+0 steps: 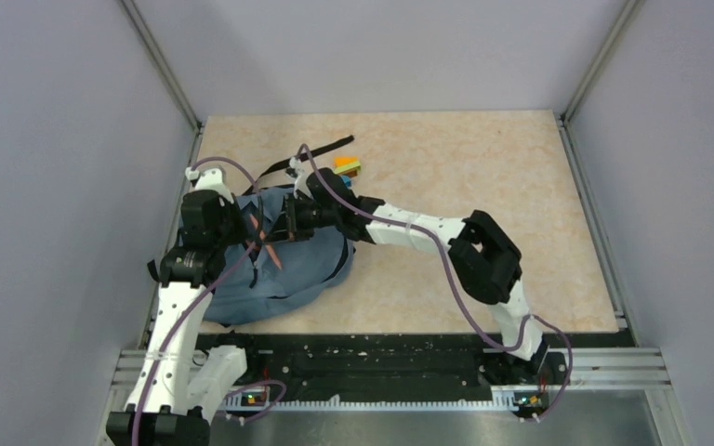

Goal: Pack the student bag
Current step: Place the stationery in the student bag.

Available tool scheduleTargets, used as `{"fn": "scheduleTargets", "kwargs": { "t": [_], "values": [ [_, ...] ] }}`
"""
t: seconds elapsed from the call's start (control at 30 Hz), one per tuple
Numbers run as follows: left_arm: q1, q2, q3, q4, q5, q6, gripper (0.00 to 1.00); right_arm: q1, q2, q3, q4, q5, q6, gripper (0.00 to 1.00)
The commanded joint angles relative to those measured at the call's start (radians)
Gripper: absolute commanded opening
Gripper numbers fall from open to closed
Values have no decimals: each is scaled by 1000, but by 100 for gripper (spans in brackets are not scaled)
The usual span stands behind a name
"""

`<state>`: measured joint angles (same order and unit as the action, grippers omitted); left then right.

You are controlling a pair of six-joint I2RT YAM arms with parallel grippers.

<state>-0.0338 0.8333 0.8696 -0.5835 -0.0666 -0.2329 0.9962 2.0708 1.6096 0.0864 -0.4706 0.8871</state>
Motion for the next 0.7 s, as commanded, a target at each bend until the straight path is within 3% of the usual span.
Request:
{"fn": "scheduleTargets", "kwargs": {
  "t": [0.0,0.17,0.3,0.43,0.67],
  "values": [
    [-4,-38,17,95,43,3,0,10,74,170,-112,42,10,0],
    [-3,-45,14,100,50,4,0,10,189,371,-219,49,-3,0],
    [-3,-39,16,100,61,4,0,10,238,456,-173,77,67,0],
    [-3,-41,16,101,61,4,0,11,250,473,-95,117,136,0],
    [-4,-42,16,102,62,4,0,30,273,503,-124,260,54,0]
  ]
}}
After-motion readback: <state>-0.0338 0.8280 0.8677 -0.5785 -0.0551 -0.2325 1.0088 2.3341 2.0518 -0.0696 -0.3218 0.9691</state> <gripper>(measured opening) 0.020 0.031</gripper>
